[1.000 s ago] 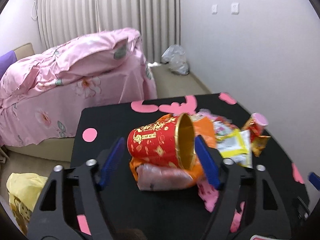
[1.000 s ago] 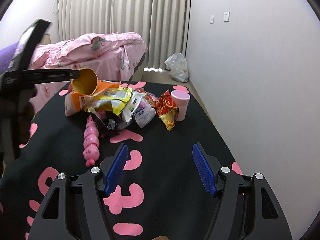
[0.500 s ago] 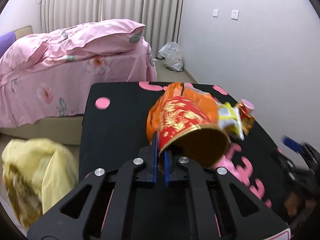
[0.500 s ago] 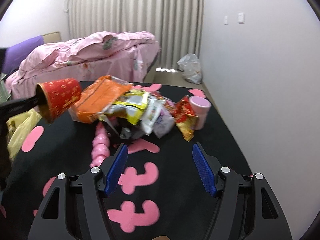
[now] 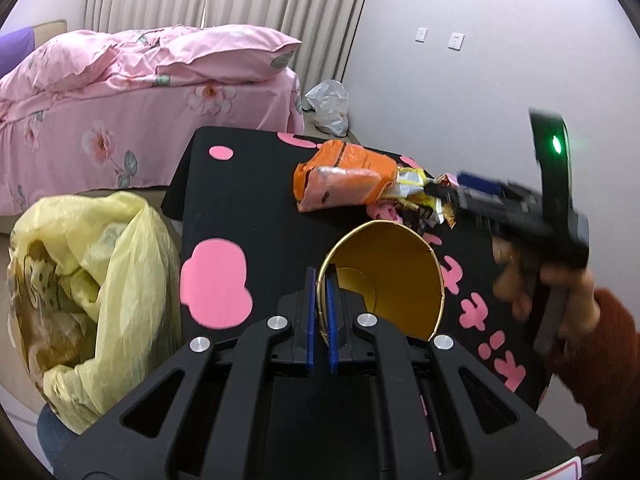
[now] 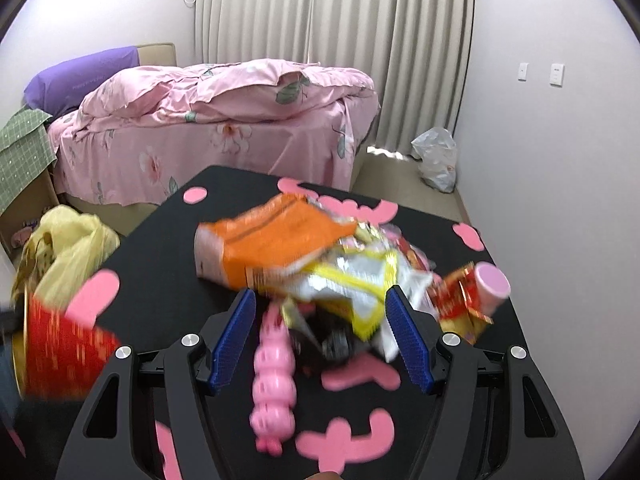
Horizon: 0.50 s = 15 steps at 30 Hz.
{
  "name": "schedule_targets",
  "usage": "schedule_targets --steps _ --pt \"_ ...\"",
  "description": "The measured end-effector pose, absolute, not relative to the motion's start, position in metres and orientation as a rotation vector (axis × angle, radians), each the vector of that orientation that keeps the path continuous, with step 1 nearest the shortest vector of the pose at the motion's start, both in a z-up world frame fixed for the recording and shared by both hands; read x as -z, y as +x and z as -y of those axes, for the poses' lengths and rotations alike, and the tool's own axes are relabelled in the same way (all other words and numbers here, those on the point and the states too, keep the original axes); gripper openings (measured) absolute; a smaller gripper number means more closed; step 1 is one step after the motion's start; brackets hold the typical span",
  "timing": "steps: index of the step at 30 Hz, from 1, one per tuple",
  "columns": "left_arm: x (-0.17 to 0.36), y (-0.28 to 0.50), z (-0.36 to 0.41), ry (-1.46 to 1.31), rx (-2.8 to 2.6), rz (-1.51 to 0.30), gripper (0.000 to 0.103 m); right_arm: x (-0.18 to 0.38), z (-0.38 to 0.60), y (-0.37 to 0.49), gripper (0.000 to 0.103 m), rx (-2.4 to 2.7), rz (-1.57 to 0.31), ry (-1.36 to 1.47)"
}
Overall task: Collect trash
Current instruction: 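Lift the red cup with the left tool while the right tool grasps the orange bag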
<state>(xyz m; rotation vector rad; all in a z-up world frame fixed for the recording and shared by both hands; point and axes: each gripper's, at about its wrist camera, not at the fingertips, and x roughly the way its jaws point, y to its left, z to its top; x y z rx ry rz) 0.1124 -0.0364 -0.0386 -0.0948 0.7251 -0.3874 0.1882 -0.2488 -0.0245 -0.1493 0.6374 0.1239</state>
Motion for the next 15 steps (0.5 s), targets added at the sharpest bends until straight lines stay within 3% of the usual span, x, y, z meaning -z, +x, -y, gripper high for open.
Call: schedule_targets --steps 12,15 --pt "0.057 0.106 0.041 -0.113 0.456 -0.713 0.005 0.059 0.258 0.15 0.064 -0.061 -0.565 -0.128" --pt "0.067 0.107 0.044 -0.123 0.464 -0.754 0.005 0.071 0.263 0.141 0.064 -0.091 -0.618 -0.112"
